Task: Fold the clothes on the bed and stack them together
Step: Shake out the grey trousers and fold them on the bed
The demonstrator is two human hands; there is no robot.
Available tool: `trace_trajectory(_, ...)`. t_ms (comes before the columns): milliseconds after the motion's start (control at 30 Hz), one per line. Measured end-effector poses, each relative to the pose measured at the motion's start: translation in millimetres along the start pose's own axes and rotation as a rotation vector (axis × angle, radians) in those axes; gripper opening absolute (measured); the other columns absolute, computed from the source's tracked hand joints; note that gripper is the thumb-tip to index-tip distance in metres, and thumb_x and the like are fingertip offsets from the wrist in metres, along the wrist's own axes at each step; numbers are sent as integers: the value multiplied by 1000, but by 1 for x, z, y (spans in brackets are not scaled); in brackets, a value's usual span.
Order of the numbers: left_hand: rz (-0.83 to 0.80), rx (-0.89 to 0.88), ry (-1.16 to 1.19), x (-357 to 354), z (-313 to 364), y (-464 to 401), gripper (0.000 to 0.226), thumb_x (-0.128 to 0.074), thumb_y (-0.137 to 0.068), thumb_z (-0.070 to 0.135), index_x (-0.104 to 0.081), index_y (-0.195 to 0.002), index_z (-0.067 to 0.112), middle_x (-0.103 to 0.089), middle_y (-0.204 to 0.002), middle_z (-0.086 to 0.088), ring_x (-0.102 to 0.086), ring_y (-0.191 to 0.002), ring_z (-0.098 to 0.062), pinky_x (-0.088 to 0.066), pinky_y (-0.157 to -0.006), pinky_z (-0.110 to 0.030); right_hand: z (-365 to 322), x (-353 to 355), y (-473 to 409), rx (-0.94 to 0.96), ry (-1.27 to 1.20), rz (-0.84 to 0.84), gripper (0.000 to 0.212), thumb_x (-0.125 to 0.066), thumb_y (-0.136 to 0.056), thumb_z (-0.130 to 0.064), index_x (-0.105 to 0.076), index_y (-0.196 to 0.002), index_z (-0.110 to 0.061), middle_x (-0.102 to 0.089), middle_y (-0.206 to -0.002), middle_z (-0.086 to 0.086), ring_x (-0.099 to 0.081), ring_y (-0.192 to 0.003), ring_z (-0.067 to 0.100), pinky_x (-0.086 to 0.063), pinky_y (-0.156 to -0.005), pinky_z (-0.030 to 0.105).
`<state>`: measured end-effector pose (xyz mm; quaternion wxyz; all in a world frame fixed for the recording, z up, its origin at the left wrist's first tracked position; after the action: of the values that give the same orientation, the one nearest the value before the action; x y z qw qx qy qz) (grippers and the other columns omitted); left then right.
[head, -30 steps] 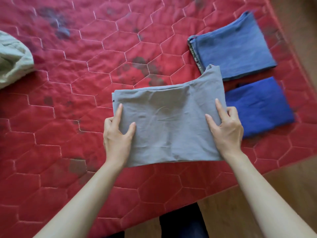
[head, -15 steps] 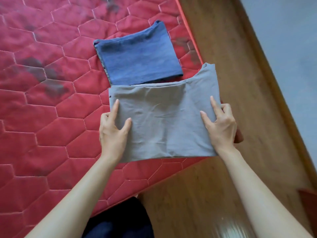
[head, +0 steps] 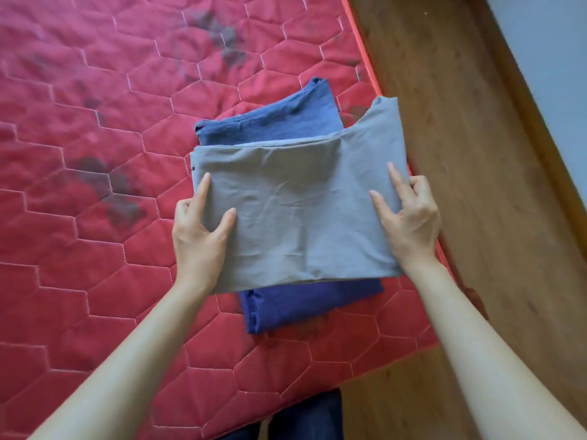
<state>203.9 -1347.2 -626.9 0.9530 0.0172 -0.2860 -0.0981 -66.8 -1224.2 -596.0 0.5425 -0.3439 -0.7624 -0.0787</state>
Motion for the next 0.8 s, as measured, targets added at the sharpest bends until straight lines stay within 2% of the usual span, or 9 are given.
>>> trace_trajectory(133, 96, 37, -39, 0, 8, -39, 66, -70, -87, 22, -41, -145, 28, -46, -108, -2, -46, -100, -6, -25, -85, 5, -8, -28, -64, 79, -67, -51, 49, -70, -86, -27, -60, -131, -11, -57, -98, 21, -59, -83, 34, -48, -68, 39)
trace_trajectory(233, 170, 37, -45, -3, 18, -69, 66, -69, -87, 24, -40, -146, 28, -45, -110, 0, -46, -104, -6, -28, -92, -3, -16, -44, -113, 142, -133, -73, 50, -67, -88, -29, -58, -133, -11, -56, -100, 21, -58, -87, 33, -46, -74, 40)
trace_trajectory(367, 251, 76, -30, -17, 17, -102, 66, -68, -87, 27, -39, -146, 30, -45, -110, 1, -47, -103, -5, -25, -87, 6, -7, -72, -167, 170, -194, -104, 51, -65, -88, -32, -57, -134, -13, -56, -102, 21, -57, -89, 31, -41, -80, 34)
trace_trajectory(433, 246, 107, -36, -35, 5, -113, 66, -67, -88, 26, -38, -147, 29, -45, -111, -1, -47, -104, -7, -25, -88, 5, 7, -100, -183, 144, -186, -177, 52, -64, -88, -35, -55, -135, -16, -56, -106, 19, -57, -95, 31, -41, -83, 34)
trace_trajectory(533, 189, 205, -75, -68, -26, -121, 65, -65, -91, 23, -35, -149, 25, -42, -111, -4, -49, -110, -17, -26, -93, -7, 31, -153, -178, 58, -89, -395, 54, -58, -93, -39, -46, -143, -23, -52, -115, 17, -55, -105, 33, -41, -87, 38)
trace_trajectory(600, 171, 261, -85, -82, -45, -123, 65, -63, -92, 25, -33, -149, 29, -41, -110, -6, -48, -106, -19, -27, -89, -10, 46, -179, -167, -13, -80, -465, 54, -53, -96, -43, -39, -146, -30, -50, -115, 16, -54, -106, 34, -42, -86, 39)
trace_trajectory(700, 177, 240, -88, -83, -58, -125, 65, -63, -92, 29, -33, -149, 34, -43, -109, -4, -45, -100, -10, -28, -85, -6, 57, -189, -161, -25, -139, -397, 53, -53, -96, -44, -40, -146, -31, -51, -109, 15, -55, -101, 30, -40, -81, 34)
trace_trajectory(800, 186, 199, -84, -76, -54, -122, 65, -64, -91, 29, -34, -148, 33, -44, -108, -1, -44, -96, -2, -25, -82, 5, 53, -177, -162, 42, -166, -306, 52, -59, -94, -36, -48, -142, -19, -53, -104, 18, -55, -94, 29, -36, -77, 27)
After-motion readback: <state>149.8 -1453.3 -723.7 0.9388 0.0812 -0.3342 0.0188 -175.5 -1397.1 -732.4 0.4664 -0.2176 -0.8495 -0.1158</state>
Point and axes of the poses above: each hand's wrist, its own y-axis away from the middle knuckle, its own x-axis out of the back of the hand, z = x × y, the point moved 2 cm from there along -y, towards the middle knuckle
